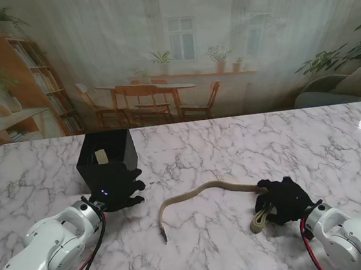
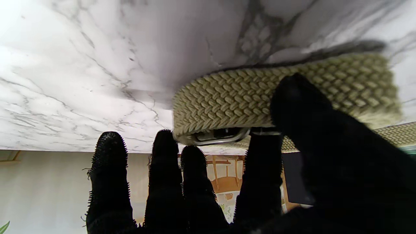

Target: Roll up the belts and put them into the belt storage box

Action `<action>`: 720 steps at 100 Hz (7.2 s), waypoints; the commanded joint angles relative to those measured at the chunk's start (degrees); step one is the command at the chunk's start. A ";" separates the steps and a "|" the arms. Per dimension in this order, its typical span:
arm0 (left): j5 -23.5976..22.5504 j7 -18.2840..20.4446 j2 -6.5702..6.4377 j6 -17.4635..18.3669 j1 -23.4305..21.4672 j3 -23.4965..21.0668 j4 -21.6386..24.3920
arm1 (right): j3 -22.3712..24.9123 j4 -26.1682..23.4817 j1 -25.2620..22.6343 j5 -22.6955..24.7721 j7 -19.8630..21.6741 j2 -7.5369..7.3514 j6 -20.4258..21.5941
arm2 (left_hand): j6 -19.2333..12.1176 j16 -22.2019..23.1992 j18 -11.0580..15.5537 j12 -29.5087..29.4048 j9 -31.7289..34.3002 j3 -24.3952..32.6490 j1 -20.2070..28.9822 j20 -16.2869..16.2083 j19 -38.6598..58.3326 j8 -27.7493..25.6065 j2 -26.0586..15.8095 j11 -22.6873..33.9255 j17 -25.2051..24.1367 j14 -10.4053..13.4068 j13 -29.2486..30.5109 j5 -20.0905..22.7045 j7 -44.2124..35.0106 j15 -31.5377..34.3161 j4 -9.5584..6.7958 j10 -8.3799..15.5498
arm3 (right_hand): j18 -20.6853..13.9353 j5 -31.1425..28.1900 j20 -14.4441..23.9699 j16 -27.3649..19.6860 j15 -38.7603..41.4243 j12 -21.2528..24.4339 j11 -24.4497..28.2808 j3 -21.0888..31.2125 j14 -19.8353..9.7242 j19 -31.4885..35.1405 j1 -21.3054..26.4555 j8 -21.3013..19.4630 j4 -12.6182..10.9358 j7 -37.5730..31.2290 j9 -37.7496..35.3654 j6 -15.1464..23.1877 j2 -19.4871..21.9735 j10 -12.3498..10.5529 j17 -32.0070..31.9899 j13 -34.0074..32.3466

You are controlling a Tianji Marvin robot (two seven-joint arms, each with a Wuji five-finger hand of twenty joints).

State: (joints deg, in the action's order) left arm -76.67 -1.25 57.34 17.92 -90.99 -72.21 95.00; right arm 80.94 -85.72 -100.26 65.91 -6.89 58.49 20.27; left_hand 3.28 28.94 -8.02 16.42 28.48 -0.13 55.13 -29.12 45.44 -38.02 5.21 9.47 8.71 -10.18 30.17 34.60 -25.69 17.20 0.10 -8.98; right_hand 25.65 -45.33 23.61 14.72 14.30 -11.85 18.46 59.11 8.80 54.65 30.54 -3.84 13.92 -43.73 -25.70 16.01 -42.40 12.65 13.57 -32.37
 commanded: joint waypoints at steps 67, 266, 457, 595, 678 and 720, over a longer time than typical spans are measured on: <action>0.21 1.04 0.11 -0.04 -0.11 0.18 -0.07 | -1.14 1.70 0.56 -4.11 -0.56 0.90 -1.84 | 0.37 -0.02 -2.24 0.04 -2.26 -0.74 -1.02 -0.15 -2.16 0.17 -2.37 -0.44 -1.01 -0.98 -1.23 1.63 0.21 -1.64 0.91 -0.76 | -0.92 -9.12 -8.31 0.51 1.53 -12.73 16.70 -0.85 -2.44 -0.55 0.62 -2.82 0.16 -13.66 -26.49 -2.95 7.42 -9.70 0.10 -9.33; 0.11 0.75 0.10 -0.15 -0.11 0.13 -0.32 | 6.52 -15.37 -4.39 -6.13 38.57 -2.31 0.20 | 0.15 0.00 -2.36 0.07 -2.17 -0.56 -0.05 -0.32 -2.23 -0.04 -1.92 -0.32 -0.98 -0.98 -1.12 1.66 -0.10 -1.63 0.87 -0.68 | -23.33 33.54 -9.57 -9.98 -12.16 8.00 -17.43 17.19 -20.83 -2.00 1.76 -19.63 -13.68 21.94 -18.15 -27.21 7.38 -20.54 -2.31 -2.50; 0.47 1.04 0.11 -0.30 -0.08 0.42 -0.61 | 0.86 -3.25 -2.69 0.85 4.22 0.18 -4.69 | 0.13 -0.03 -2.44 0.01 -2.34 -0.72 -0.89 -0.30 -2.49 0.17 -2.31 -0.45 -1.18 -0.92 -1.18 1.51 0.14 -1.73 0.92 -0.62 | -3.64 -9.95 -6.95 -0.32 0.92 -12.19 15.55 1.39 -1.97 4.87 1.41 -5.84 0.69 -15.56 -26.20 -12.45 4.27 -9.42 6.14 -11.93; 0.64 0.69 0.10 -0.09 0.04 0.48 -0.96 | 3.01 -3.31 -2.15 -2.02 7.03 0.01 3.87 | 0.33 0.02 -2.44 0.06 -2.33 -0.71 -0.73 -0.36 -2.53 0.19 -2.32 -0.35 -1.18 -0.97 -1.14 1.29 0.34 -1.68 0.90 -0.59 | -10.43 -3.74 -0.98 6.71 7.52 -7.71 6.45 2.86 -9.36 13.09 -12.83 -15.33 -8.63 5.11 -51.89 -19.79 13.98 -15.53 14.54 -32.00; 0.57 0.84 0.09 -0.23 0.07 0.56 -0.99 | 4.08 -6.76 -3.04 2.85 15.46 -1.21 3.94 | 0.24 -0.01 -2.42 0.04 -2.32 -0.70 -0.57 -0.33 -2.56 0.11 -2.26 -0.36 -1.15 -0.96 -1.15 1.34 0.28 -1.71 0.91 -0.59 | -22.43 6.10 -4.33 -2.80 2.62 1.26 -5.45 7.33 -18.72 12.30 1.67 -18.74 -0.83 5.02 -47.60 -15.29 0.70 -23.85 14.92 -24.74; 0.62 1.06 0.08 -0.27 0.24 0.75 -1.09 | 1.70 -4.75 -3.01 4.13 8.52 -0.78 0.01 | 0.13 -0.01 -2.47 0.03 -2.38 -0.66 -0.10 -0.33 -2.53 0.09 -2.14 -0.33 -1.13 -0.95 -1.17 1.20 0.22 -1.71 0.94 -0.55 | -5.32 -1.35 2.72 9.68 6.40 -11.98 2.29 -1.91 -5.03 8.42 -3.20 -16.59 1.73 -13.74 -26.05 4.14 5.35 -8.96 6.55 -20.61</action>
State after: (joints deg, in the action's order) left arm -76.20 -1.14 57.33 17.75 -90.89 -71.70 94.05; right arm 82.84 -90.66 -102.29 70.01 0.93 57.48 20.41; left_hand 3.28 28.94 -8.63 16.42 28.47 -0.13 55.11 -29.12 44.73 -38.02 4.80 9.47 8.55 -10.18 30.17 34.60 -25.69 17.07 0.10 -8.98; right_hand 17.22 -33.44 25.24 23.23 19.86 -23.84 28.29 61.47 3.57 63.90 32.20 -15.12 13.58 -34.79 -64.21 16.80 -39.97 3.61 21.40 -54.64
